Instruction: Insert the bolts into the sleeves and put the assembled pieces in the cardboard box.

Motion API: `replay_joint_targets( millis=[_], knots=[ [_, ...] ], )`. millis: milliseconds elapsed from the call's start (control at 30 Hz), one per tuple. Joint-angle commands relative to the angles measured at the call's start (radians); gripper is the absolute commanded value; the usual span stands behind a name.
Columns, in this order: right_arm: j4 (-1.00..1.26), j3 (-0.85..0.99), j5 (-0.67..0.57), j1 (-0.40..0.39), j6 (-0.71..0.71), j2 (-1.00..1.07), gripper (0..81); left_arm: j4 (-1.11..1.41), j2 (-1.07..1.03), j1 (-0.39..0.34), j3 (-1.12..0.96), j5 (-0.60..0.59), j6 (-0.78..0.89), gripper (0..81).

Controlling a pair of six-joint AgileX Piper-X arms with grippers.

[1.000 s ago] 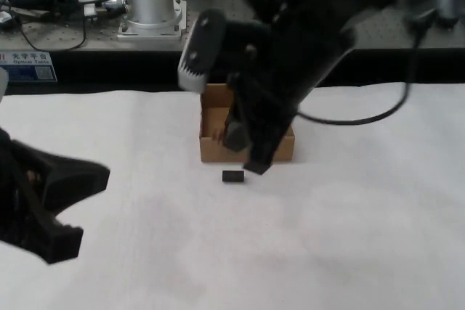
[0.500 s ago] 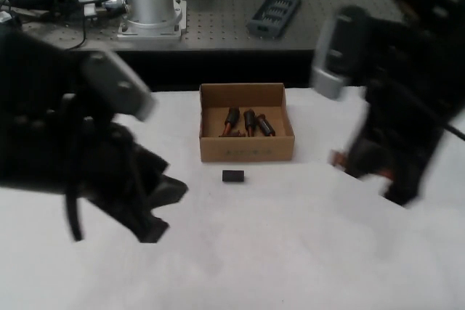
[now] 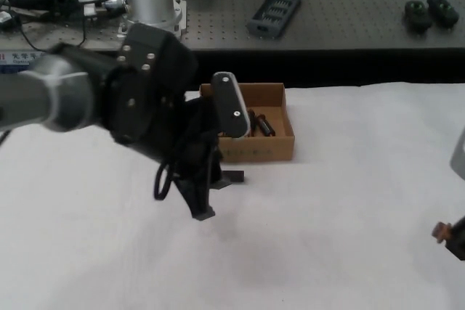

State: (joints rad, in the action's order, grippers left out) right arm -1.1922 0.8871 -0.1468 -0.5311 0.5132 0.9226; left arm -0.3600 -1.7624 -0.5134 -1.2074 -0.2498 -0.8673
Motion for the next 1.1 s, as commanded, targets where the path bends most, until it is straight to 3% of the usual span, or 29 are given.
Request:
replay_joint_targets(
  millis=[0,600,1067],
  knots=[
    [0.017,-0.008,-0.013,0.006,-0.005,-0.025,2.7,0.003,-0.080,-0.002,-0.083,0.007,-0.084,29.6],
    [0.039,-0.032,-0.013,0.006,-0.005,-0.032,2.7,0.001,-0.259,0.001,-0.214,0.037,-0.197,29.0],
    [0.039,-0.036,-0.028,0.008,-0.005,-0.032,2.7,0.074,-0.327,0.002,-0.235,0.037,-0.190,27.4]
  ],
)
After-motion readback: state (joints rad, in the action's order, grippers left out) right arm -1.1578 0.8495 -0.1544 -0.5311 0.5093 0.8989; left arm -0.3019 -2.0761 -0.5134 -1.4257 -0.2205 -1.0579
